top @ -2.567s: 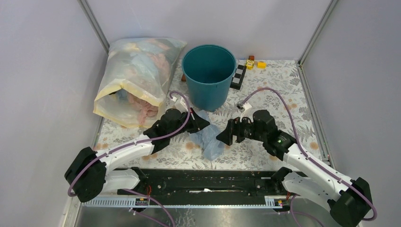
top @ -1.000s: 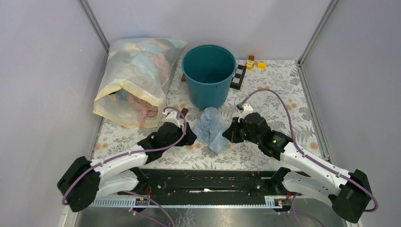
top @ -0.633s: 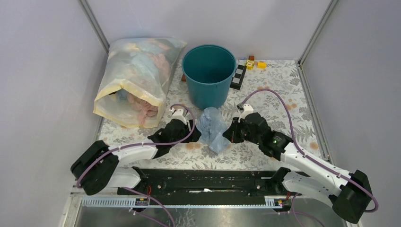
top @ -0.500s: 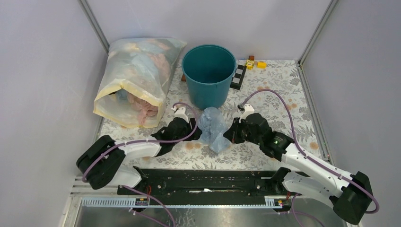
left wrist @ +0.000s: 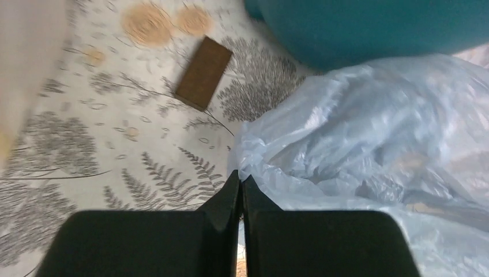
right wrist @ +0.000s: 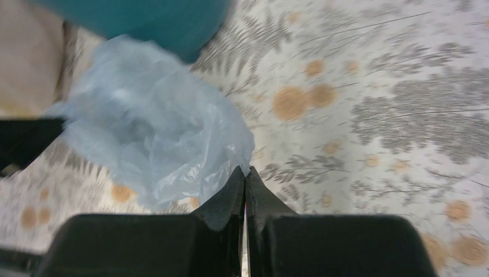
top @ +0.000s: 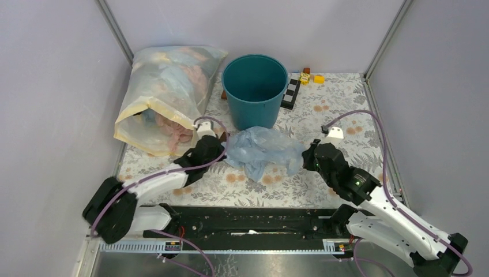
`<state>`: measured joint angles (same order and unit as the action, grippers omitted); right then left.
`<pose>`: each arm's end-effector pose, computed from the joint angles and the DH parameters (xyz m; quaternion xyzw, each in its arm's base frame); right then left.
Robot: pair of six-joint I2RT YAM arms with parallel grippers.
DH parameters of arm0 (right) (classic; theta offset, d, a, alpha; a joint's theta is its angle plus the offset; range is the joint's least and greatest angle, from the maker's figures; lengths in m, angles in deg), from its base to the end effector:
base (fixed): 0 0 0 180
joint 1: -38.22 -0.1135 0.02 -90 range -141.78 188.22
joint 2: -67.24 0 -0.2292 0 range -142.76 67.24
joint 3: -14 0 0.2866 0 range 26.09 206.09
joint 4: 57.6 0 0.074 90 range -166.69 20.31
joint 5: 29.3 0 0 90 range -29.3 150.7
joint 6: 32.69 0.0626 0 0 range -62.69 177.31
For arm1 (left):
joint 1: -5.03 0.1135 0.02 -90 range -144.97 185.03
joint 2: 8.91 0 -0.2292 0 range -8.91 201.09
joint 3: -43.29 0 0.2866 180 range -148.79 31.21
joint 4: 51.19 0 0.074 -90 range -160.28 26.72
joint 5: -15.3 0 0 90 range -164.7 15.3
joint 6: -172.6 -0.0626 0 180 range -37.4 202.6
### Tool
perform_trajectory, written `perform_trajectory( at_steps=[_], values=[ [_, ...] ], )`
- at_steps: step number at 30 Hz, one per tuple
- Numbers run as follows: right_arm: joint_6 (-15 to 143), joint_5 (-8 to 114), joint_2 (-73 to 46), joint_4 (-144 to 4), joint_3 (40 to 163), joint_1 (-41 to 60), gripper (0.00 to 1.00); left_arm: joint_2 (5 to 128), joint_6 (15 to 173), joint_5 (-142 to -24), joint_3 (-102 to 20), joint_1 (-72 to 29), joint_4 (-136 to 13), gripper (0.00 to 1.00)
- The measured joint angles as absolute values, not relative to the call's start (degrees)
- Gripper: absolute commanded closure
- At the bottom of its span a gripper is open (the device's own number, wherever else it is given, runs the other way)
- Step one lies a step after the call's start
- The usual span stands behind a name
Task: Put the trash bags into the trash bin
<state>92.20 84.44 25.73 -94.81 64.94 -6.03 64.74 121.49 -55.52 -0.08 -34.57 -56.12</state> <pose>0.1947 0.1545 0.2512 0.0376 0.8437 0.1863 0.5020 0.2533 -0.1829 0.1122 -0.0712 0.8759 -0.1725 0.4449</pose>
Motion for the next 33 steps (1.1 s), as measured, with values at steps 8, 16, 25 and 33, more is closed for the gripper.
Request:
perform_trajectory(
  at_steps=[8, 16, 25, 33],
  values=[
    [100.4, 102.9, 24.6, -102.6, 67.6, -6.0, 0.89, 46.6, 120.5, -53.7, 0.7, -32.8, -64.0, 1.0],
    [90.7, 93.5, 19.6, -100.1, 68.6, -6.0, 0.09, 44.9, 117.6, -59.3, -4.3, -32.4, -71.2, 1.0],
    [77.8, 70.4, 16.6, -94.8, 70.4, -6.0, 0.15, 44.9, 116.8, -68.2, -5.7, -32.4, -74.0, 1.0],
    [70.5, 59.6, 8.4, -86.5, 72.0, -8.0, 0.26, 44.9, 116.9, -73.7, -7.7, -32.4, -74.7, 0.99]
  ],
)
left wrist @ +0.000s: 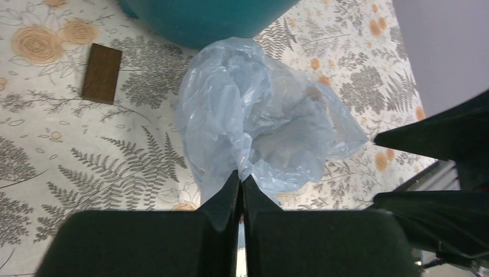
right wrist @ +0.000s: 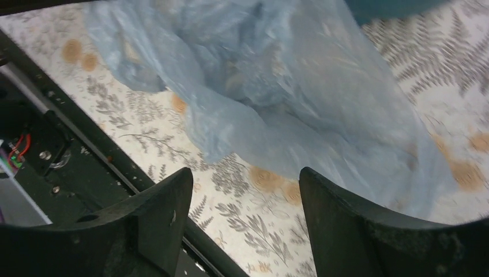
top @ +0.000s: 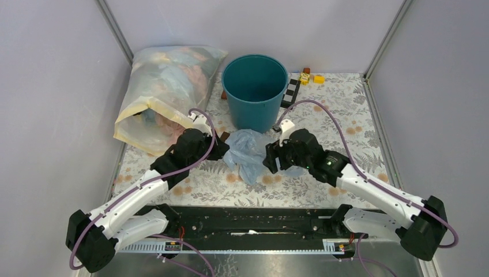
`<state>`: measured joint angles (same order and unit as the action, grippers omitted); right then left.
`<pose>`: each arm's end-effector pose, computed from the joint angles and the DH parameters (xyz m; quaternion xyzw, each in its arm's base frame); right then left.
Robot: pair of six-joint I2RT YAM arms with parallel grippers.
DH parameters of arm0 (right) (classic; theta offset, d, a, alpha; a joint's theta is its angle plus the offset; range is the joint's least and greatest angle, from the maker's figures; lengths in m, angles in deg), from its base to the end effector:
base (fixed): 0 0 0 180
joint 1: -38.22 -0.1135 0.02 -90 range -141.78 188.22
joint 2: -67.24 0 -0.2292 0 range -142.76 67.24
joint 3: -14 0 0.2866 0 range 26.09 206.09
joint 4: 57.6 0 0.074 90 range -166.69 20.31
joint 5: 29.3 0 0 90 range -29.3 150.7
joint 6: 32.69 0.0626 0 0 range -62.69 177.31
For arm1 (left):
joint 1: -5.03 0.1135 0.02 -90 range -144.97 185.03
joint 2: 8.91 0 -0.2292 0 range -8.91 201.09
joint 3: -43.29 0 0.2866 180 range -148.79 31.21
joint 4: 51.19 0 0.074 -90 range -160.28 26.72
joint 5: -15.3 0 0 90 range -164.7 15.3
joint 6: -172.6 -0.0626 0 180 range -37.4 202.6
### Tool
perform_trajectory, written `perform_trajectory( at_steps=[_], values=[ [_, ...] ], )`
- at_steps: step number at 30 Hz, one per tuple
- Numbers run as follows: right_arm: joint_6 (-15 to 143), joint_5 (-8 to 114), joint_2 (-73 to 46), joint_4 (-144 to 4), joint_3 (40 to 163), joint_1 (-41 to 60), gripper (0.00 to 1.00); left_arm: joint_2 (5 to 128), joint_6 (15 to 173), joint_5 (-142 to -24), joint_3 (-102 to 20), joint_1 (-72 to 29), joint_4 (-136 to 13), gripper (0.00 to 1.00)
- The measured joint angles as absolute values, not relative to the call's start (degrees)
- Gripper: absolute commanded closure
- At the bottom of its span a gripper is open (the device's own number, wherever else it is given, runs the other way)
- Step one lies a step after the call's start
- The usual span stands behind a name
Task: Put the trash bags into the trash bin
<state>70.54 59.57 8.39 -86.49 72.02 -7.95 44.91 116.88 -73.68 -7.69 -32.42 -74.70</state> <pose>0.2115 0.2221 0.2378 -0.2499 0.8279 0.2562 0.4319 0.2336 -0.1775 0.2237 0.0188 0.8494 -0.3028 0.4318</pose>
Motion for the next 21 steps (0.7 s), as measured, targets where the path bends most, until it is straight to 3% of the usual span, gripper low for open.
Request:
perform_trajectory(
  at_steps=[6, 9, 13, 16, 17, 18, 20, 21],
  values=[
    [66.4, 56.2, 2.0, -77.3, 72.1, -12.3, 0.26, 44.9, 117.1, -78.1, -8.8, -32.4, -75.3, 0.99],
    [64.2, 55.5, -2.0, -74.5, 73.1, -14.4, 0.35, 44.9, 117.1, -79.9, -9.0, -32.4, -75.4, 0.99],
    [62.2, 55.6, -6.1, -71.3, 73.8, -15.8, 0.62, 44.9, 117.1, -82.0, -9.0, -32.4, -75.8, 0.99],
    [61.5, 55.6, -7.5, -69.6, 73.9, -15.8, 0.92, 44.9, 117.1, -83.2, -9.2, -32.4, -76.5, 0.98],
    [61.5, 55.5, -7.9, -69.1, 73.9, -15.9, 1.0, 44.9, 117.1, -83.5, -9.3, -32.4, -76.6, 0.94],
    [61.4, 55.6, -8.1, -68.8, 74.0, -15.9, 1.0, 44.8, 117.1, -83.6, -9.3, -32.4, -76.6, 0.86],
    [61.8, 55.9, -8.2, -68.7, 74.1, -15.9, 1.0, 44.7, 116.9, -83.7, -9.3, -32.4, -77.0, 0.41],
    [61.9, 56.3, -8.1, -68.5, 74.2, -15.9, 1.0, 44.5, 116.6, -83.7, -9.3, -32.4, -77.2, 0.26]
  ],
)
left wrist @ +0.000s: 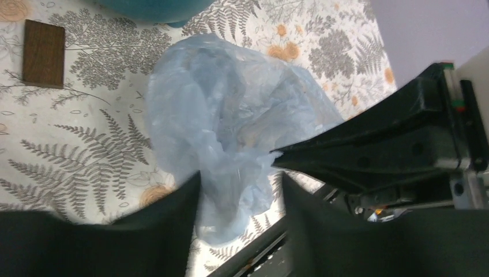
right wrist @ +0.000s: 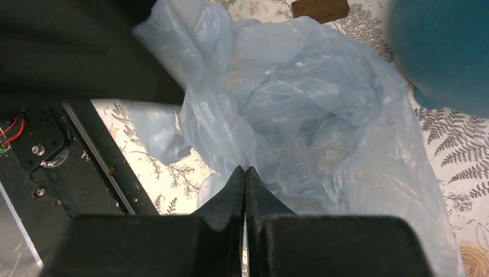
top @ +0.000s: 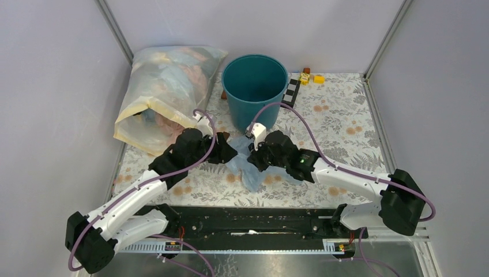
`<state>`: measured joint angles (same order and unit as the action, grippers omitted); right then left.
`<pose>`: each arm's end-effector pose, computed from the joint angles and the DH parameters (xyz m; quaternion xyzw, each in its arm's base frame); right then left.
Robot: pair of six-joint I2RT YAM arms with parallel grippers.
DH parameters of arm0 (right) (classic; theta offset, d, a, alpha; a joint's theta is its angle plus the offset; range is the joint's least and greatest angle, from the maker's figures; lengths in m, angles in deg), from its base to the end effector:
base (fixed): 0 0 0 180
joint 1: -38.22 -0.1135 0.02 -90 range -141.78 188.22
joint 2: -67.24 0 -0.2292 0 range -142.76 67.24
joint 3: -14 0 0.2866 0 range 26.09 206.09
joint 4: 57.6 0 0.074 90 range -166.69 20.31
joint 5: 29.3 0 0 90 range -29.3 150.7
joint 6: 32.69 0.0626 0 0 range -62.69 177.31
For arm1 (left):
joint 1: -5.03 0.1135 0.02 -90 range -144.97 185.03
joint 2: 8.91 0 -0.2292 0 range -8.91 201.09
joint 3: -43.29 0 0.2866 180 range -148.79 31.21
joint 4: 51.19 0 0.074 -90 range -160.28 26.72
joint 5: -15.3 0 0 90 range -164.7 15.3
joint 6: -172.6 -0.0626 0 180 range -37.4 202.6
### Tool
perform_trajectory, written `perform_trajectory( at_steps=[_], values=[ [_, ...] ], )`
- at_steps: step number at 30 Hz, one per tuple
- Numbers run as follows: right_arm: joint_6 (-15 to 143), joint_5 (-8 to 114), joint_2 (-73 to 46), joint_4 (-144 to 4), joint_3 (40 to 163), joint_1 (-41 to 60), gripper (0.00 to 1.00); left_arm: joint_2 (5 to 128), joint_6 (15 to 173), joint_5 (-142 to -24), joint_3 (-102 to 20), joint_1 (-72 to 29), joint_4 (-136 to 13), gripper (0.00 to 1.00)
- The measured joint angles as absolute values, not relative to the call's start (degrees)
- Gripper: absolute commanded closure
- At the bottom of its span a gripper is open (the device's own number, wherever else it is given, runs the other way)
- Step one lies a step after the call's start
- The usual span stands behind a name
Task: Put the trash bags into the trash bin
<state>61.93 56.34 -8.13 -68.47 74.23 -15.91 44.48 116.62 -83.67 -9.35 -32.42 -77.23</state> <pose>0.2079 0.2956 0.2006 -0.3732 0.7612 0.2878 0.4456 0.2252 -0.1848 0.2325 0.0664 0.8475 -0.3592 0.3852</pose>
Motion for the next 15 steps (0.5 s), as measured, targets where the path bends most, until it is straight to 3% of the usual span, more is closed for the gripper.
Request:
perform_trajectory(
  at_steps=[2, 8, 11, 15],
  values=[
    [62.5, 57.5, -7.8, -68.4, 74.3, -16.0, 1.0, 43.8, 116.2, -83.5, -9.3, -32.4, -77.8, 0.11],
    [66.7, 62.0, -4.6, -72.0, 77.5, -16.0, 1.0, 37.3, 115.5, -81.2, -7.3, -32.4, -78.6, 0.02],
    [68.9, 63.7, -4.9, -74.7, 81.0, -16.0, 1.0, 33.7, 115.5, -81.9, -4.8, -32.4, -77.2, 0.03],
    [71.4, 64.3, -5.4, -76.9, 82.7, -16.0, 1.0, 33.8, 115.5, -82.8, -3.6, -32.4, -76.1, 0.13]
  ],
)
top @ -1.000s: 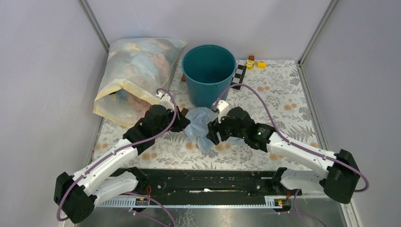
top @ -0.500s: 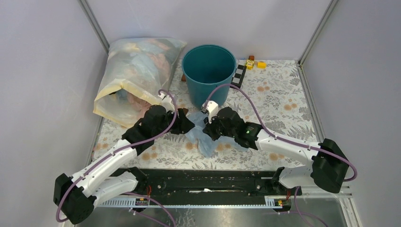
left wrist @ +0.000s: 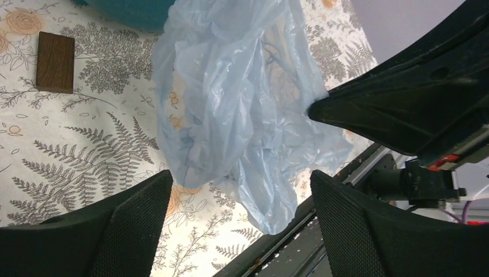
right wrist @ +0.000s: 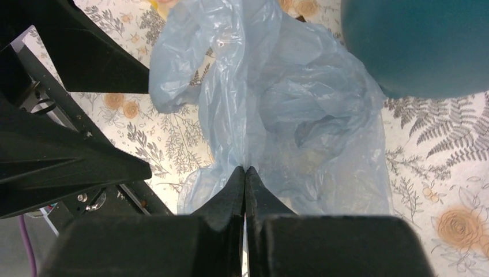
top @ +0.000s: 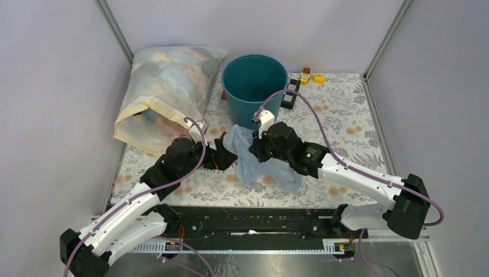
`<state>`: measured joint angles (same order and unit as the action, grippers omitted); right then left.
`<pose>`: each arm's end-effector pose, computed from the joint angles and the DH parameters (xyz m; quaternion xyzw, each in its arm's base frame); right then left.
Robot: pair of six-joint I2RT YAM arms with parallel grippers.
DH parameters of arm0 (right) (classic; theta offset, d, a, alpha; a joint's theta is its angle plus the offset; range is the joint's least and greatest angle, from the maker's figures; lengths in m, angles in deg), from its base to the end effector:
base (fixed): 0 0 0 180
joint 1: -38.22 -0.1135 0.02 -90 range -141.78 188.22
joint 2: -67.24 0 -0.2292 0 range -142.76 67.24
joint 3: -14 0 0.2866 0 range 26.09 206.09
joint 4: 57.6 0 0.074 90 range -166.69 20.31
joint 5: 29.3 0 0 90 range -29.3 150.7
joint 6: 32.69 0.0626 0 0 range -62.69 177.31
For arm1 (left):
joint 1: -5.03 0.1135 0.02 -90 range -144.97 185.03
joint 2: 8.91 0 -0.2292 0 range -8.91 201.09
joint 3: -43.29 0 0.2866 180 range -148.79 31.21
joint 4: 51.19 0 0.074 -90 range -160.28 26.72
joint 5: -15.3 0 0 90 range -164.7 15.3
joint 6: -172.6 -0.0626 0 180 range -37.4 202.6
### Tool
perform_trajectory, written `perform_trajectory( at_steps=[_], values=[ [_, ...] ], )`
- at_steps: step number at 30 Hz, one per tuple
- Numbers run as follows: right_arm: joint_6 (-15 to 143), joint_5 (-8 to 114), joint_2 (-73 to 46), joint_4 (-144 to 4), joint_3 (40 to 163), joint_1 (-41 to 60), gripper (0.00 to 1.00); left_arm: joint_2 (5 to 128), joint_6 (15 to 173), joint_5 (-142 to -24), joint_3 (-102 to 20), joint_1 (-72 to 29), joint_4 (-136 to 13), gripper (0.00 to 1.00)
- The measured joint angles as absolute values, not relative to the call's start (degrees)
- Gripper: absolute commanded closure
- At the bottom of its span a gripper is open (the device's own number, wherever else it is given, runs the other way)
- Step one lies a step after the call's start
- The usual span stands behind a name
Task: Put the trash bags into the trash bin
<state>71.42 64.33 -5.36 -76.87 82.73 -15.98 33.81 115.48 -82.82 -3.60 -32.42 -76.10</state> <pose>0.2155 0.2920 0.2592 -0.2695 0.7896 0.2873 0.4705 0.2047 -0.1679 0.2417 0.0729 0.8185 -0.3741 0.4298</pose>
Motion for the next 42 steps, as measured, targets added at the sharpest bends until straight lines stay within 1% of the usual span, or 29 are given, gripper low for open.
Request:
perform_trajectory(
  at_steps=[4, 8, 11, 13, 19, 21, 22, 23, 25, 26, 31, 34, 37, 40, 41, 42],
  values=[
    [73.1, 64.6, -5.7, -78.4, 82.7, -16.0, 1.0, 36.3, 115.4, -83.3, -3.0, -32.6, -75.1, 0.25],
    [74.1, 64.5, -5.8, -78.7, 82.7, -16.0, 1.0, 38.1, 115.1, -83.1, -1.9, -33.1, -73.4, 0.32],
    [74.3, 64.4, -5.8, -79.0, 82.7, -16.0, 1.0, 38.5, 114.9, -81.4, -1.1, -33.3, -72.1, 0.42],
    [74.5, 64.2, -5.8, -79.3, 82.7, -16.0, 1.0, 38.5, 114.9, -80.2, -0.1, -33.3, -70.5, 0.43],
    [74.8, 63.6, -5.8, -79.4, 82.7, -16.0, 1.0, 40.3, 114.5, -76.6, 2.8, -33.3, -64.6, 0.44],
    [74.9, 63.0, -5.7, -79.4, 82.7, -16.0, 1.0, 41.3, 114.4, -75.3, 3.7, -33.3, -61.4, 0.47],
    [75.0, 62.9, -5.7, -79.4, 82.7, -16.0, 1.0, 41.9, 114.4, -74.8, 4.2, -33.3, -59.8, 0.51],
    [75.1, 62.8, -5.7, -79.4, 82.7, -16.0, 1.0, 42.4, 114.4, -74.3, 4.9, -33.3, -57.8, 0.59],
    [75.2, 62.7, -5.6, -79.4, 82.7, -16.0, 1.0, 43.5, 114.3, -73.4, 6.2, -33.3, -54.1, 0.97],
    [75.3, 62.7, -5.5, -79.5, 82.7, -16.0, 1.0, 43.8, 114.5, -73.1, 6.6, -33.3, -52.7, 1.0],
    [75.8, 65.5, -4.1, -81.7, 82.8, -16.0, 0.99, 43.5, 112.4, -70.7, 5.9, -33.3, -52.1, 1.0],
    [75.6, 72.1, -3.6, -85.1, 83.4, -16.1, 0.98, 42.2, 112.2, -69.1, 3.2, -33.3, -55.8, 1.0],
    [74.6, 82.6, -2.3, -88.5, 83.5, -16.1, 0.95, 40.0, 112.4, -67.0, 0.2, -33.3, -61.1, 1.0],
    [73.5, 91.9, -0.2, -89.7, 83.5, -16.2, 0.88, 39.5, 112.8, -66.3, -2.1, -33.5, -65.6, 1.0],
    [72.9, 94.8, 0.6, -89.6, 83.6, -16.4, 0.83, 39.9, 113.0, -66.3, -2.9, -33.8, -67.1, 1.0],
    [72.2, 97.2, 1.3, -89.5, 83.7, -16.6, 0.74, 40.8, 113.1, -66.4, -4.1, -34.0, -69.1, 1.0]
  ],
)
